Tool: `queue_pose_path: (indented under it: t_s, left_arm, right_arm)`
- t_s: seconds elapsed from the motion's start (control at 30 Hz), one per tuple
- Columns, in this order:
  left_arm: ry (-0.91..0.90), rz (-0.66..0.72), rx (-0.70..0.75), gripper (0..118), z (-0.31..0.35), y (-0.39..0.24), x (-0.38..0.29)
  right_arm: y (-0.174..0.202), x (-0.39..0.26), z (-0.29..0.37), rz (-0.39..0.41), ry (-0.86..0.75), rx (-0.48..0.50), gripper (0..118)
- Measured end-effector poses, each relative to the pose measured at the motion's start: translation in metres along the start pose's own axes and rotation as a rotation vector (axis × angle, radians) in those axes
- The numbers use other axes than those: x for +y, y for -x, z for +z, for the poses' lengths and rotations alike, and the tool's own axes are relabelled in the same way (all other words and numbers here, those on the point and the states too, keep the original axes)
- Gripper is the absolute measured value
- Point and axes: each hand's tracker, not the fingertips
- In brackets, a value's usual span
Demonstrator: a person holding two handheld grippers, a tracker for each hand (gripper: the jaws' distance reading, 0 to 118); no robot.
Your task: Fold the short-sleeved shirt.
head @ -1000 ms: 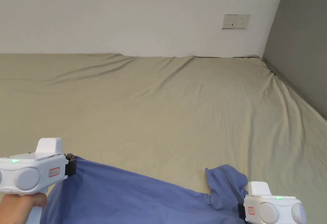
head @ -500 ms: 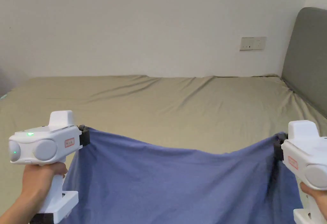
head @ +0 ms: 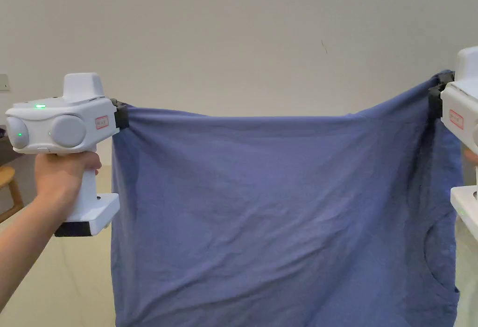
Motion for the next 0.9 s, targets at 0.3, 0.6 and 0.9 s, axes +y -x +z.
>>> queue_pose_path:
  t_s: [0.3, 0.6, 0.9]
  left_arm:
    - [-0.064, 0.026, 0.036, 2, -0.045, -0.006, 0.000]
    - [0.180, 0.036, 0.021, 2, -0.086, -0.009, -0.144]
    - [0.449, 0.060, 0.005, 2, -0.054, 0.001, -0.300]
  right_arm:
    - [-0.001, 0.003, -0.036, -0.158, 0.005, 0.047, 2]
    - [0.019, -0.136, -0.074, -0.242, 0.253, 0.131, 2]
    - [0.033, -0.274, -0.028, -0.312, 0.516, 0.189, 2]
